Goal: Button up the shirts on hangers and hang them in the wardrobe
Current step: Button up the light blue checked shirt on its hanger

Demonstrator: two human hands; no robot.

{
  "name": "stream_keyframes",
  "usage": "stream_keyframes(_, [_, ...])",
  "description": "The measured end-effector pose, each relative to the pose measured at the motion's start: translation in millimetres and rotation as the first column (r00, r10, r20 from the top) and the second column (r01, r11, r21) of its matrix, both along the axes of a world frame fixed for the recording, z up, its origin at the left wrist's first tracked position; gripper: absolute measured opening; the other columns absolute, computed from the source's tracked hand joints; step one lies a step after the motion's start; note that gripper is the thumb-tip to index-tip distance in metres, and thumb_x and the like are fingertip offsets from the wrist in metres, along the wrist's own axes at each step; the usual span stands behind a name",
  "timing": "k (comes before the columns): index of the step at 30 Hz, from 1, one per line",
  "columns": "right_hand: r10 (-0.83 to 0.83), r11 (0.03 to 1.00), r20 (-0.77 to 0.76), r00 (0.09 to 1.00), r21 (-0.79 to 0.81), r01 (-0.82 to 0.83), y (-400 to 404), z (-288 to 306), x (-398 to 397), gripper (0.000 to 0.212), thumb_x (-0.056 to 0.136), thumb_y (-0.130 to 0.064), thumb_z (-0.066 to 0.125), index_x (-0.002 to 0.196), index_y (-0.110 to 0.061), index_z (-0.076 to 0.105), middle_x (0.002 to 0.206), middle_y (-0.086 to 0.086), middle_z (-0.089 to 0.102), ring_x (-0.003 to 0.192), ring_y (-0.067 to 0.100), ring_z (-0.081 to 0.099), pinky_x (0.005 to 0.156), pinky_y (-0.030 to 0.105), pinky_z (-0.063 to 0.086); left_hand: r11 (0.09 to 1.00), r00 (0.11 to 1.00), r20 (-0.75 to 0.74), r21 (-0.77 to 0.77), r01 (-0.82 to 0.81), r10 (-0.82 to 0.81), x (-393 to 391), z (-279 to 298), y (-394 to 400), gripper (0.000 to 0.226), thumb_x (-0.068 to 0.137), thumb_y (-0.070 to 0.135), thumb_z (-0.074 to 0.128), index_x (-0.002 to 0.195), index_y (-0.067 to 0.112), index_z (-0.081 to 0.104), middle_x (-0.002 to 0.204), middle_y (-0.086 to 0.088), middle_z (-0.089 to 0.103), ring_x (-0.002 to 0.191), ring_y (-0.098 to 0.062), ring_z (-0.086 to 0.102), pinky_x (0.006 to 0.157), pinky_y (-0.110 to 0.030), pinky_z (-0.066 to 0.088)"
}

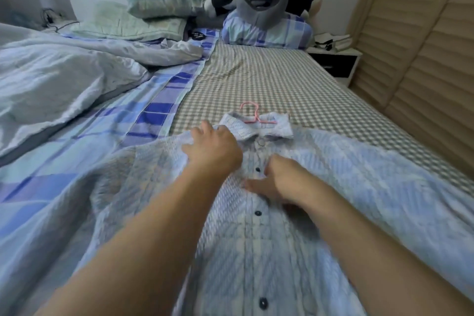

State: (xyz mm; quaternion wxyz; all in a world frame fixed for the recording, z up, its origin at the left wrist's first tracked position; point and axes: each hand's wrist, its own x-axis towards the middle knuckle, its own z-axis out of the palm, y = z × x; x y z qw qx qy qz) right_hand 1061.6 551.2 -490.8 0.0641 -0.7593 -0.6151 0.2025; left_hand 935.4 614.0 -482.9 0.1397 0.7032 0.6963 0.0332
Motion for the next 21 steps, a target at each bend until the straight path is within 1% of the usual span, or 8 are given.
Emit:
stream_keyframes(3, [-0.194,0.952,-0.218,0.956,0.192,0.237,-15.0,-25.7,9.9,0.023,0.087,-0.027,0.070,0.092,-0.006,0.065,0.089,0.010,0.068,0.087,0.029,0.065,0.071,0.036,0.054,0.966,0.958,0.255,0.249,0.068,-0.133,-1.2,-42.2,-33.9,0.017,0.096,0.022,0.050,0.109,0.014,0.058,0.115,-0.010,0.056,0.111,-0.034,0.053,0.088,-0.044,0.044])
stream_keyframes(5, [-0.225,0.930,-0.294,0.929,0.218,0.295,-15.2,-27.1,18.8,0.011,0.087,-0.018,0.070,0.090,-0.008,0.069,0.088,0.010,0.072,0.085,0.027,0.067,0.078,0.039,0.056,0.938,0.945,0.286,0.343,0.055,-0.160,-4.0,-64.6,-43.0,0.017,0.099,0.027,0.047,0.102,0.016,0.060,0.102,-0.006,0.057,0.103,-0.032,0.054,0.083,-0.041,0.042])
stream_keyframes(9, [-0.199,0.934,-0.299,0.933,0.231,0.273,-7.5,-29.3,20.3,0.011,0.088,-0.021,0.067,0.084,-0.011,0.073,0.078,0.006,0.072,0.074,0.024,0.066,0.067,0.035,0.053,0.964,0.967,0.248,0.266,-0.006,-0.062,12.7,-50.6,-38.2,0.042,0.100,0.052,0.041,0.111,0.014,0.058,0.119,-0.008,0.056,0.119,-0.034,0.050,0.095,-0.048,0.040])
stream_keyframes(11, [-0.193,0.906,-0.353,0.915,0.294,0.305,-5.5,-30.2,23.6,0.024,0.089,-0.020,0.064,0.067,-0.010,0.064,0.059,0.002,0.060,0.055,0.025,0.053,0.054,0.030,0.037,0.977,0.985,0.162,0.213,0.018,-0.054,21.6,-45.2,-42.2,0.062,0.095,0.066,0.036,0.123,0.014,0.052,0.130,-0.008,0.051,0.129,-0.032,0.043,0.100,-0.052,0.036])
stream_keyframes(13, [-0.200,0.870,-0.525,0.827,0.294,0.396,-6.7,-27.8,28.2,0.037,0.088,-0.011,0.059,0.055,-0.015,0.044,0.047,-0.003,0.033,0.047,0.018,0.027,0.049,0.028,0.022,0.984,0.992,0.093,0.163,0.072,-0.088,25.0,-43.1,-46.5,0.069,0.091,0.072,0.037,0.128,0.014,0.048,0.132,-0.006,0.047,0.131,-0.030,0.039,0.100,-0.053,0.035])
stream_keyframes(15, [-0.185,0.858,-0.658,0.729,0.253,0.447,-6.2,-26.7,31.2,0.033,0.089,-0.008,0.057,0.059,-0.013,0.043,0.055,-0.001,0.025,0.052,0.015,0.020,0.049,0.027,0.017,0.987,0.992,0.055,0.121,0.102,-0.109,23.4,-42.9,-45.6,0.068,0.089,0.070,0.042,0.127,0.014,0.046,0.132,-0.005,0.045,0.131,-0.030,0.038,0.099,-0.051,0.035])
stream_keyframes(19, [-0.121,0.887,-0.696,0.708,0.244,0.392,-8.0,-30.0,27.4,0.022,0.093,-0.017,0.061,0.083,0.003,0.063,0.067,0.023,0.052,0.058,0.026,0.040,0.060,0.034,0.035,0.977,0.982,0.117,0.167,0.130,-0.151,17.5,-38.6,-40.9,0.034,0.093,0.049,0.050,0.096,0.015,0.049,0.105,0.000,0.049,0.112,-0.028,0.048,0.077,-0.039,0.036])
stream_keyframes(21, [-0.124,0.869,-0.704,0.700,0.263,0.419,-10.5,-28.2,26.4,0.014,0.093,-0.016,0.062,0.093,-0.003,0.067,0.097,0.028,0.066,0.080,0.044,0.061,0.074,0.049,0.057,0.973,0.958,0.238,0.201,0.113,-0.161,13.1,-35.7,-39.0,0.026,0.092,0.038,0.055,0.084,0.015,0.045,0.090,0.001,0.052,0.088,-0.024,0.053,0.061,-0.035,0.032])
